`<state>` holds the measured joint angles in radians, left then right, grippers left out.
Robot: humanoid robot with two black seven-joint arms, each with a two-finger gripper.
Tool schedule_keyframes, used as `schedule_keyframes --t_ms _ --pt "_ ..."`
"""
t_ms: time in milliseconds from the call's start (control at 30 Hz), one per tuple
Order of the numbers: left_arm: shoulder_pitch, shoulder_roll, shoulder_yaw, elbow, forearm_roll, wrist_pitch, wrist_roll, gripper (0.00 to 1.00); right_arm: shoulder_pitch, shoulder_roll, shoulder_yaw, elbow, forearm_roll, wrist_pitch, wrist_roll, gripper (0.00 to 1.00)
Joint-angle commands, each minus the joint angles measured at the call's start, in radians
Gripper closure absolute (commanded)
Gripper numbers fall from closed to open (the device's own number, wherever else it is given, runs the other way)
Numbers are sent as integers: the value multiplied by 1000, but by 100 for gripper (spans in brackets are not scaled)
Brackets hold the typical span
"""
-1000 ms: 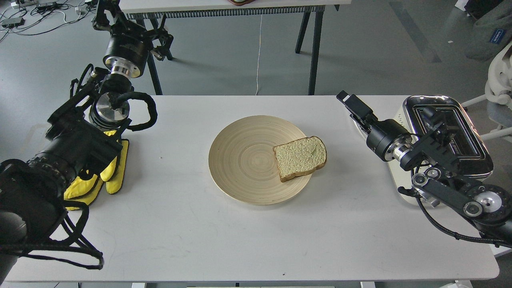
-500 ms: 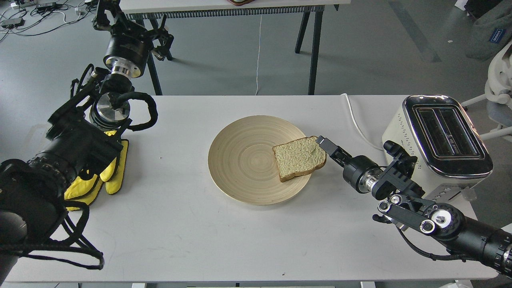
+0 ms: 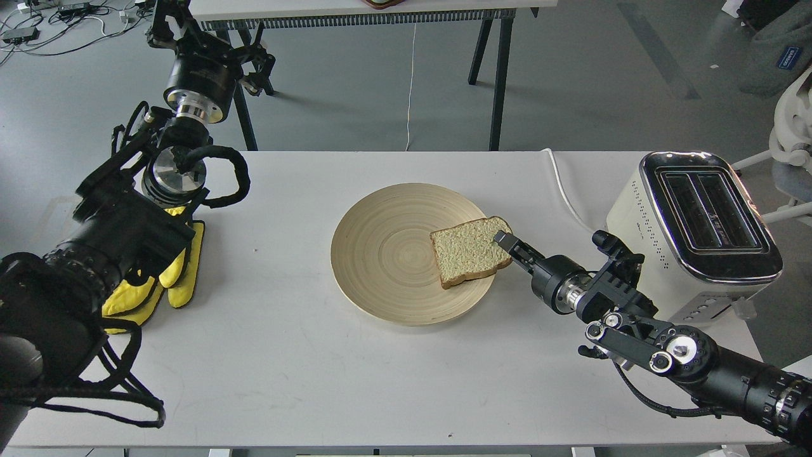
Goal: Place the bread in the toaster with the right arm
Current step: 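Lift the bread slice with the right gripper up over the toaster, then lower the bread into the toaster slot and release it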
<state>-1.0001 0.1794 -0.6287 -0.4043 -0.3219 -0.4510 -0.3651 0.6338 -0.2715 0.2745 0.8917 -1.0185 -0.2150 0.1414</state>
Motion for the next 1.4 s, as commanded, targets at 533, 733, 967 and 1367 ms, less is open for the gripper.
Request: schedule_keyframes --t_ms 533,733,967,1367 --pt "0 0 -2 1 0 2 -1 0 124 -385 17 378 -2 0 -17 98" --pt "0 0 0 1 0 2 -1 0 217 -708 8 525 -28 8 -17 98" --pt "0 0 0 1 0 2 -1 0 248 -997 5 601 -196 88 -48 98" --pt "0 -1 0 -1 0 0 -1 0 214 -1097 -72 607 -236 94 -40 98"
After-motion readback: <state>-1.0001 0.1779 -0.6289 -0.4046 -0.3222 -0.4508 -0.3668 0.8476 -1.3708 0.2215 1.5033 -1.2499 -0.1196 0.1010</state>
